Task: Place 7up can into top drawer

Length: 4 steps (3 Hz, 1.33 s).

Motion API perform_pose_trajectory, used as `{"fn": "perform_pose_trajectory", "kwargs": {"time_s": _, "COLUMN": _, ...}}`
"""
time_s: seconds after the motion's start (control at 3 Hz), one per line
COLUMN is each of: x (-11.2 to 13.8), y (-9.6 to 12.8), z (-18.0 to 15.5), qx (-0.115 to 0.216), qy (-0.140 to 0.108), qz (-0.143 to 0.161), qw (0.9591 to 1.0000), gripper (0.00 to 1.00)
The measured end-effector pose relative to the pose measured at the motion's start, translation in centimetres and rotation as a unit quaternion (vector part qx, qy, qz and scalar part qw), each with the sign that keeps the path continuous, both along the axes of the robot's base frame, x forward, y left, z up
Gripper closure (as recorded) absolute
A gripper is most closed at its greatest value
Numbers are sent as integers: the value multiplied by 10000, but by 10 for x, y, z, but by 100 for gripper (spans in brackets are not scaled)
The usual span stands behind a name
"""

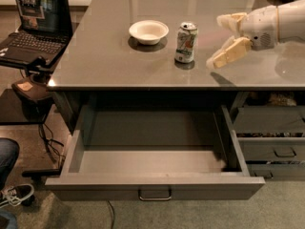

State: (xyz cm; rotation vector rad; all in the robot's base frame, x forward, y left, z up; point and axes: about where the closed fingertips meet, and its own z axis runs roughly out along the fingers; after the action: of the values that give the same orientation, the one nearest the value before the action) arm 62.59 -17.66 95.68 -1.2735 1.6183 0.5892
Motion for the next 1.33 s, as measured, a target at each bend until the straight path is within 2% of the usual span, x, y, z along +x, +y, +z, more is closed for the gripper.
{"fn": "perform_pose_trajectory", "kwargs": {"time_s": 0.33, "x": 0, "y": 0, "z": -1, "qx": 0, "qy": 3, "qz": -4, "qw": 10000, "gripper": 0}}
{"fn": "perform_pose_trajectory", "kwargs": {"time_s": 0.67, "x": 29, "y": 4, "z": -7, "qx": 84, "qy": -149, "qz": -279, "qw": 9995, "gripper": 0}}
{"fn": "perform_pose_trajectory", "kwargs": {"time_s": 1.0, "x": 38, "y": 2, "z": -3, "qx": 134, "qy": -252, "qz": -435, "qw": 9986, "gripper": 0}}
{"fn": "perform_pose_trajectory", "kwargs": {"time_s": 1.33, "x": 65, "y": 8, "z": -16, "qx": 298, "qy": -344, "qz": -623, "qw": 9970, "gripper": 0}}
